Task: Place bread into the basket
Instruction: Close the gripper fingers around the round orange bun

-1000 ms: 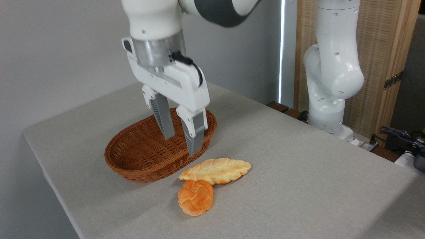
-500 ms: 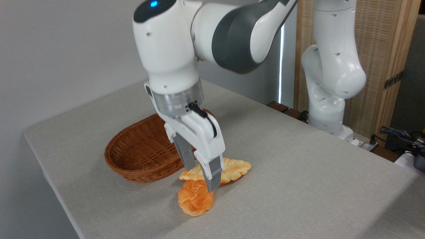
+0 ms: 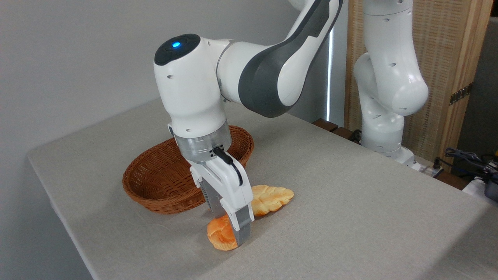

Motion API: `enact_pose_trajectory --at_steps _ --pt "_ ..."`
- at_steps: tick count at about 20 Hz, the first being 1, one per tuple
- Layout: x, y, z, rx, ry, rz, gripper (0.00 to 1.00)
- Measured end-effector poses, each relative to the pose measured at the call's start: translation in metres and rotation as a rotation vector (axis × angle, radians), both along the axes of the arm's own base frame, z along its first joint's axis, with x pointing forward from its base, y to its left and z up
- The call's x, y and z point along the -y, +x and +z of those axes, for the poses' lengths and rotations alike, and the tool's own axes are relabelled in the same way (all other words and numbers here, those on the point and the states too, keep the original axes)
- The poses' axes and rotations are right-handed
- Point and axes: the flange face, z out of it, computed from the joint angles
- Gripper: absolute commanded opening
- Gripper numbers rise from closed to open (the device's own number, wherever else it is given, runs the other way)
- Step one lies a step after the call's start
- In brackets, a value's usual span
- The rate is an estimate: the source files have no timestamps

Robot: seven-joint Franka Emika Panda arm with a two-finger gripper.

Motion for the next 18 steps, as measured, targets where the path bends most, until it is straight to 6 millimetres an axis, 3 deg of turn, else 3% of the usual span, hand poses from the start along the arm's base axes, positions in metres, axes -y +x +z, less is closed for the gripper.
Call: enact_pose_trajectory --at_steps 8,11,12,13,18 --pt "0.022 -0.001 -0.005 -0.011 -0.004 -0.038 0.97" --pt "0.024 -0.001 -0.006 -0.013 -0.004 -0.042 0.56" --pt "0.024 -0.001 -0.006 -0.013 -0.004 -0.042 0.48" --pt "0.024 -0.001 -0.006 -0.013 -0.004 -0.042 0.44" --pt "0.024 -0.001 -0.006 -0.013 -0.004 -0.042 0.45"
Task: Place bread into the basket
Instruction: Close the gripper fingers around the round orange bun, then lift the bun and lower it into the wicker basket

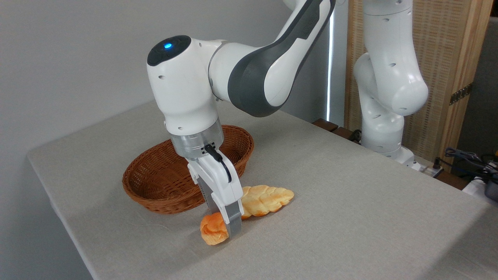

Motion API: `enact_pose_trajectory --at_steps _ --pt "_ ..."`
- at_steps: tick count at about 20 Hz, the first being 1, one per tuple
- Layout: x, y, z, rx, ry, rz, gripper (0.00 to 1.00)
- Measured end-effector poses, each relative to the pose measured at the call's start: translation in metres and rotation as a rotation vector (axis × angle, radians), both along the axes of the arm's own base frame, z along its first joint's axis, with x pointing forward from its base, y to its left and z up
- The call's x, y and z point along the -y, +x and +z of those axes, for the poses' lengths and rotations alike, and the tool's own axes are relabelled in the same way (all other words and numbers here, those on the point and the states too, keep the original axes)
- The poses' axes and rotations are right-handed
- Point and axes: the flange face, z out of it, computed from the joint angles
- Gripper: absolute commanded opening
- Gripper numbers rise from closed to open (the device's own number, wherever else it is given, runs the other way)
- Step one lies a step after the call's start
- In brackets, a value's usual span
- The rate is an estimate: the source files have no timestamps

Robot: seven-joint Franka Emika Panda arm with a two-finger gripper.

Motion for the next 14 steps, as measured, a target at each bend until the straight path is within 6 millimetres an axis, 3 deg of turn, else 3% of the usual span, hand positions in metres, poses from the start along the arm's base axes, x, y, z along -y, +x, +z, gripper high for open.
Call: enact_pose_trajectory --at_steps 14 --pt "0.0000 0.0000 0.0008 0.002 -0.001 0.000 0.46"
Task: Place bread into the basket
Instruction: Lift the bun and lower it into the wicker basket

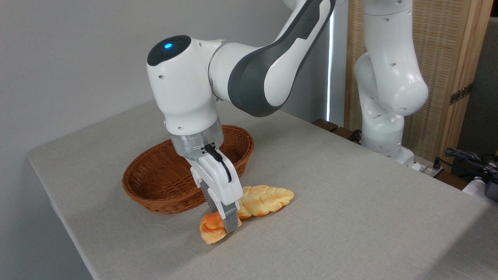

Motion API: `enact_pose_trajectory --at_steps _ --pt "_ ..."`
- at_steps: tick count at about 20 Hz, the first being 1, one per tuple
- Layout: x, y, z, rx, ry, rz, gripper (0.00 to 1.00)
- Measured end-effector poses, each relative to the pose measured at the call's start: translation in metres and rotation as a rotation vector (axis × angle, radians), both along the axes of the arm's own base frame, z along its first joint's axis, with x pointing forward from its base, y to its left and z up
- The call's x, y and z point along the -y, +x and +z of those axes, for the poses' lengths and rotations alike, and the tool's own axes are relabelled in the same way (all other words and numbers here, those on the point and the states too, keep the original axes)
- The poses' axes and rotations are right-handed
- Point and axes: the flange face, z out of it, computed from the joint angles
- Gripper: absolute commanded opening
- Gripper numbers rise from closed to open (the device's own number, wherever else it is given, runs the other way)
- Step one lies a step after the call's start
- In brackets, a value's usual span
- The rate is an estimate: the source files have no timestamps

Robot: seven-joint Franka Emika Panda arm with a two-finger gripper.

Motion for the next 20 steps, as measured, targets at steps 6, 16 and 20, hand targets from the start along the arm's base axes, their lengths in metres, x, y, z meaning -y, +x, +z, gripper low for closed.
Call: enact_pose_trajectory --at_steps 6,16,20 --pt "0.000 0.007 0.046 0.088 -0.025 0.001 0.50" --pt "0.068 0.005 0.114 0.138 -0.147 -0.068 1.00" --pt "0.119 0.001 0.102 0.099 -0.147 -0.059 1.00"
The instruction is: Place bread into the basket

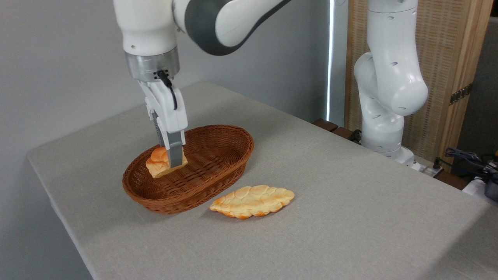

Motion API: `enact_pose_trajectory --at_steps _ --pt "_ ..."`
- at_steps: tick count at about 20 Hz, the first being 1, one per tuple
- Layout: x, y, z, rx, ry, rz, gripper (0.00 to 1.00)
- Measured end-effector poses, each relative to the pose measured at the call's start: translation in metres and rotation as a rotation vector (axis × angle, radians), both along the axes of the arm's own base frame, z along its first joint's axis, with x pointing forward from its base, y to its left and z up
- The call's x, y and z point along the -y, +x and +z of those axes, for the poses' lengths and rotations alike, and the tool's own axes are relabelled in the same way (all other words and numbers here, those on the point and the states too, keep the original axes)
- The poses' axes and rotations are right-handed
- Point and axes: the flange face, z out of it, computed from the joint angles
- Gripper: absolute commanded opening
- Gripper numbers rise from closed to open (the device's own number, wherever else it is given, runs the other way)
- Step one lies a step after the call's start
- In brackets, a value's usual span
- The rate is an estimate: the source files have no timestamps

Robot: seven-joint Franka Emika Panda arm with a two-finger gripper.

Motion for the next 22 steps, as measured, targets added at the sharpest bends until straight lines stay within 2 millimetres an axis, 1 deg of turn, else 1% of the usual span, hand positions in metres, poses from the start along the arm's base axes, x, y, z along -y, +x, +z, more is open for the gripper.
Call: enact_pose_trajectory --at_steps 1,3,12,14,16,19,21,22 --pt "0.004 0.000 -0.004 -0.007 0.003 0.001 1.00" --pt "0.006 0.002 -0.008 -0.014 0.006 0.002 1.00" --pt "0.003 0.002 -0.008 -0.014 0.006 0.008 1.00" --pt "-0.003 0.003 -0.006 -0.012 0.006 0.019 1.00" --pt "-0.018 0.006 -0.003 -0.006 0.018 0.061 1.00" --pt "-0.064 0.011 0.011 0.023 0.059 0.146 1.00" --pt "-0.096 0.009 0.021 0.042 0.085 0.189 1.00" --pt "-0.105 0.008 0.024 0.047 0.090 0.200 1.00"
